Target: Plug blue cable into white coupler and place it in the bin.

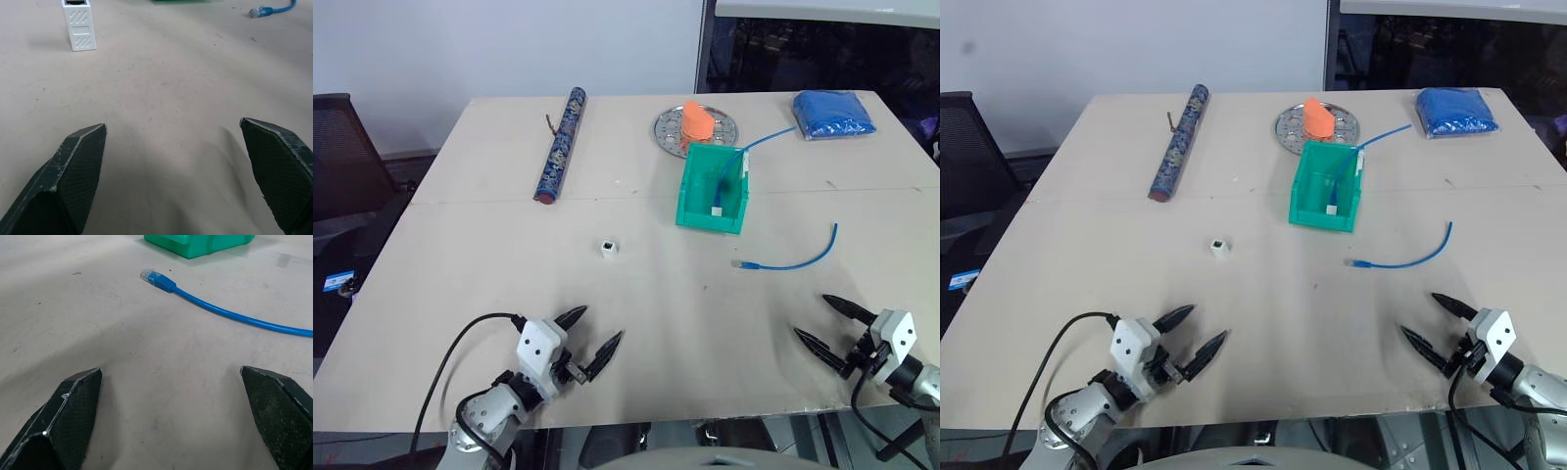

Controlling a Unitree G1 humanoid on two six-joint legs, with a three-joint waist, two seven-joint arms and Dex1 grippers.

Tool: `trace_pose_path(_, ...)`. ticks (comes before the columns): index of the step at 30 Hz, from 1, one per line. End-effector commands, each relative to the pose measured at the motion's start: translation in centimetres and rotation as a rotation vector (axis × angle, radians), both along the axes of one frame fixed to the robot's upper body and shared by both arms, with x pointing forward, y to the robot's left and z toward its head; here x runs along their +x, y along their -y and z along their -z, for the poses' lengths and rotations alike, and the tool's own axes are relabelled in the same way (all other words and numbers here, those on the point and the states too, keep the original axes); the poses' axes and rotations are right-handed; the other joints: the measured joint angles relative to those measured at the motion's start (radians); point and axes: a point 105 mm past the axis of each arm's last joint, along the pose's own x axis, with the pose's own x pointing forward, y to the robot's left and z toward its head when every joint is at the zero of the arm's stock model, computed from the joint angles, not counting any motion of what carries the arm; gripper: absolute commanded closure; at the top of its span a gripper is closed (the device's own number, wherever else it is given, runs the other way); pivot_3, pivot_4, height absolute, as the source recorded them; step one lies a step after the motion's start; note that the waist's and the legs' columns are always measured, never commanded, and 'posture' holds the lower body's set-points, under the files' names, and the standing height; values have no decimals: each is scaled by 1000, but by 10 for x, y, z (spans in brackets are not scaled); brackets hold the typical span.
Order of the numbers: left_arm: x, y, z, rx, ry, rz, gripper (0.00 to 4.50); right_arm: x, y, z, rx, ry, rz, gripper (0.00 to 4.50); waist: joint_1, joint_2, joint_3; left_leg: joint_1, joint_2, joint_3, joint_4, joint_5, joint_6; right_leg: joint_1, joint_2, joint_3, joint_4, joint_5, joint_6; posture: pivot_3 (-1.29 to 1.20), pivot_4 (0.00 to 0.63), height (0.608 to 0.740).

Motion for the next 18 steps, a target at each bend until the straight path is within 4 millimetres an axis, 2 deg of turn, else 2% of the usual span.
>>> trace_pose_path(1, -2, 1, 5, -2, -39, -2, 0, 1, 6, -1, -21, 2, 13, 27, 0, 0, 0, 0, 0, 0, 0, 0, 0, 0, 0, 0, 0, 0, 0, 0, 150, 740)
trace_pose_path(4, 1, 1, 3, 3, -41, -9, 0, 3, 4, -5, -23, 17, -1, 27, 0, 0, 0, 0, 0, 0, 0, 0, 0, 0, -1, 0, 0, 0, 0, 0, 150, 740)
trace_pose_path(8, 18, 1, -20, 22, -14, 3, 0, 22, -10, -27, -43, 43, -57, 27, 0, 4, 4, 0, 0, 1, 0, 0, 0, 0, -1, 0, 0, 0, 0, 0, 150, 740)
trace_pose_path(13, 29, 31, -72, 27, 10, 325, 0, 58, -44, -44, -161, -4, -247, 27, 0, 1, 6, -2, 1, 0, 1, 1, 1, -3, -1, -8, 0, 1, -1, 0, 150, 740)
trace_pose_path(18, 24, 46, -100, 64, -42, 580, 0, 92, -69, -46, -252, -39, -351, 27, -1, 0, 7, -3, 2, -1, 0, 3, 5, -3, 0, -12, 0, 5, -7, 0, 150, 740)
